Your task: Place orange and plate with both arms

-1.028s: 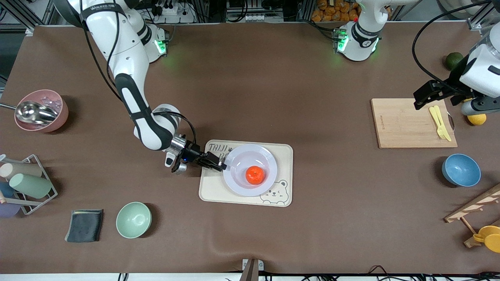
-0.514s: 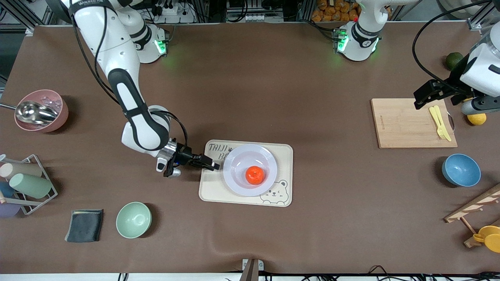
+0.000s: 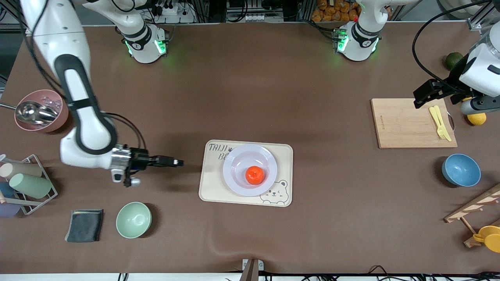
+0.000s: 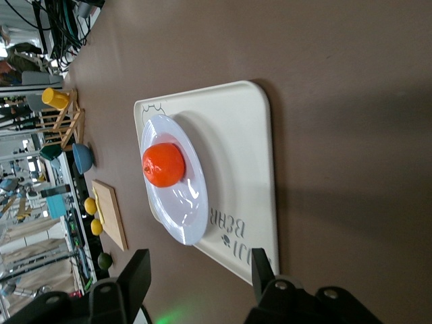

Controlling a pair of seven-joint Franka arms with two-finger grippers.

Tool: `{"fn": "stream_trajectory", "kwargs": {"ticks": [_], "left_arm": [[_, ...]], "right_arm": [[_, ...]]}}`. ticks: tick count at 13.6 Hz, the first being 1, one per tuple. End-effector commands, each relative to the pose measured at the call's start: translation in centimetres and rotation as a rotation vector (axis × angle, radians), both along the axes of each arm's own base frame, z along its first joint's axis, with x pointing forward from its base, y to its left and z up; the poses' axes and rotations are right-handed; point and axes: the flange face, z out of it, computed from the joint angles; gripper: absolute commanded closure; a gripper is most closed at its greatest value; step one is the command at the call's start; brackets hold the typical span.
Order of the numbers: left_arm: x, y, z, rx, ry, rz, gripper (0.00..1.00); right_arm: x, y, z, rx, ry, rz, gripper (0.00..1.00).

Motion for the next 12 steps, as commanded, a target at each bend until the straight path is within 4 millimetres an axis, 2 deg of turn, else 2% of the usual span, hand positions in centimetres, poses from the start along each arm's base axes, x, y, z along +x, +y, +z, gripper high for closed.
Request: {"fn": "stream_trajectory", "kwargs": {"ticks": [1,3,4,6,7,10,12], "left_arm": [[-0.7,-0.1,0.6,-0.012,0.006,-0.019,0.0],[-0.7,-0.2,0.5,-0.015,0.008,-0.021,0.0],[-0.7,-0.3,0.5,-0.015,0.008,-0.018,0.0],[-0.7,-0.2,0.6,-0.016,0.007,-0.018,0.0],[-0.7,-0.2,0.6,-0.016,0.008,-0.018,0.0],[-0.7,-0.4,0.4,-0.032,0.013,-0.022,0.0],[-0.6,-0.5,0.1,-0.032,0.019,-0.023,0.0]], "right_arm": [[1.6,-2.9,2.5,-0.101,-0.029,0.061,0.0],[2.4,-6.3,4.7,-0.134,-0.03,0.095,0.0],[2.8,-7.1,6.0,-0.176,-0.028,0.123,0.0],[3.4,-8.0,9.5,-0.346,0.004,0.113,0.0],[3.2,-8.0,12.1,-0.437,0.008,0.094,0.0],[2.3,-8.6,17.4,-0.68,-0.027,0.096,0.0],[0.9,-8.7,20.7,-0.708,0.002,0.068,0.0]]}}
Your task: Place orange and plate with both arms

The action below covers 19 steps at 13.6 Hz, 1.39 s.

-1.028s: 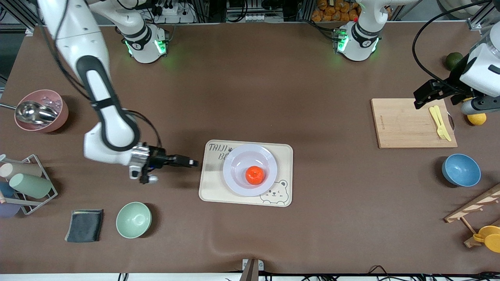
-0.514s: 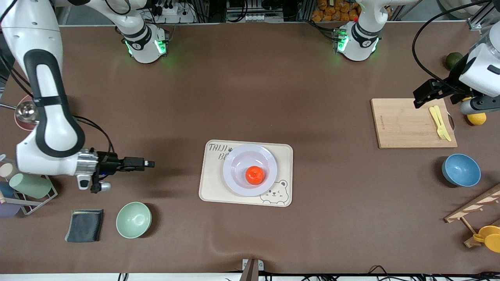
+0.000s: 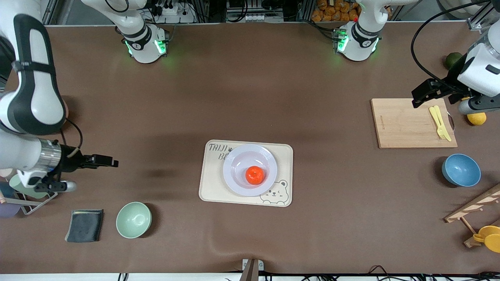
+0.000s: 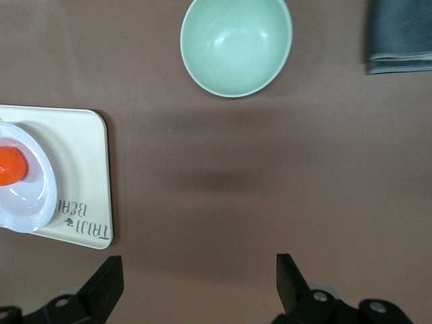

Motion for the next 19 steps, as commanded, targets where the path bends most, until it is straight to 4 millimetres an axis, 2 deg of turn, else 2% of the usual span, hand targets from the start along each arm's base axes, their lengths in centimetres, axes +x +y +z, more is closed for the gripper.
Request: {"fn": "stream_trajectory", "kwargs": {"ticks": [1,3,6,8,13,14,17,19], "left_arm": [[-0.6,-0.5,0.1,-0.02,0.015,-0.024,0.0],[-0.7,-0.5,0.3,-0.02,0.012,-0.024,0.0],[-0.8,-0.4,0.5,-0.021,0.009,-0.025,0.0],[-0.8,-0.4,0.6,-0.021,0.008,-0.025,0.0],[-1.2,-0.3,0.9,-0.019,0.009,-0.022,0.0],[-1.3,-0.3,1.0,-0.017,0.009,-0.022,0.0],[-1.4,-0.1,1.3,-0.014,0.006,-0.023,0.0],[-1.4,-0.1,1.5,-0.014,0.003,-0.023,0.0]], "right_arm": [[-2.5,0.1,5.0,-0.059,0.004,-0.053,0.0],[-4.6,0.0,7.9,-0.068,-0.03,-0.06,0.0],[-7.4,-0.8,12.3,-0.183,-0.059,-0.06,0.0],[-9.2,-1.4,14.3,-0.233,-0.04,-0.086,0.0],[-12.4,-1.3,16.2,-0.23,-0.094,-0.103,0.0],[-13.1,-1.1,16.1,-0.231,-0.121,-0.103,0.0],[-12.8,-1.5,15.4,-0.233,-0.12,-0.108,0.0],[-12.8,-0.8,16.1,-0.255,-0.129,-0.088,0.0]]}}
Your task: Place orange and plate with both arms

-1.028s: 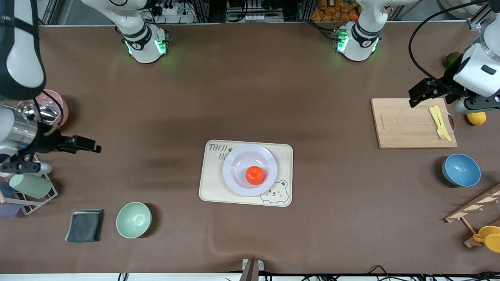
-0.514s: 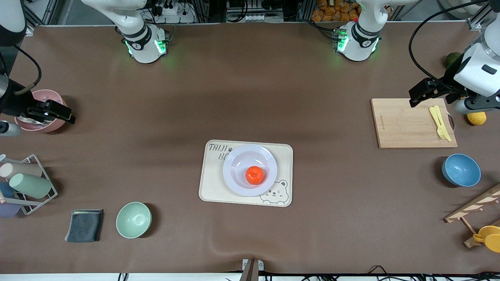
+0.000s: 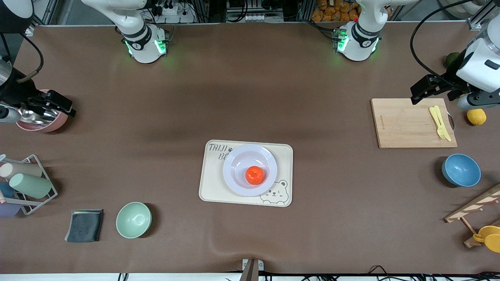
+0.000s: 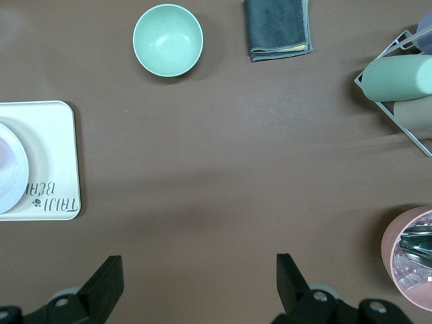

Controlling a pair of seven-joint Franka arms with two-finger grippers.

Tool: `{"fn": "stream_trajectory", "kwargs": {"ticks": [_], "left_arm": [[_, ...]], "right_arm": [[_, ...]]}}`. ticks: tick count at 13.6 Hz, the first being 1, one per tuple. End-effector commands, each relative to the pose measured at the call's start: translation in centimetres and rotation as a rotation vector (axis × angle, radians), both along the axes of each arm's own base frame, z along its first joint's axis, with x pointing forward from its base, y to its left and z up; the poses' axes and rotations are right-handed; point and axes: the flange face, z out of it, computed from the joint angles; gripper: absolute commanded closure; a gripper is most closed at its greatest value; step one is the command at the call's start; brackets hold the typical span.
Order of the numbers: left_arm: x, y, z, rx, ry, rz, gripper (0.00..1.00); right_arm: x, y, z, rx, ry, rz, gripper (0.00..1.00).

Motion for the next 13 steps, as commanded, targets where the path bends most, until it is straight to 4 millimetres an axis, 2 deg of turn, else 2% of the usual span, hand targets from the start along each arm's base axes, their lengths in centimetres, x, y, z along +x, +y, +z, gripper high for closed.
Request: {"fn": "stream_trajectory", "kwargs": {"ticks": [1,3,6,9,13], "left_arm": [[-0.8,0.3,0.8,-0.015,0.002,-0.016,0.0],[-0.7,0.3,0.9,-0.014,-0.001,-0.016,0.0],[-0.4,0.8,0.6,-0.011,0.003,-0.009,0.0],[0.4,0.9,1.1,-0.017,-0.013,-0.003,0.0],[0.4,0.9,1.3,-0.016,-0.017,-0.002,0.0]], "right_arm": [[-0.8,0.3,1.1,-0.042,-0.025,-0.004,0.0],[-0.6,-0.5,1.1,-0.043,-0.03,-0.005,0.0],[-0.3,-0.5,1.9,-0.045,-0.048,-0.007,0.0],[-0.1,-1.0,1.8,-0.043,-0.044,-0.015,0.0],[0.1,-0.8,1.5,-0.04,-0.038,-0.01,0.0]]}}
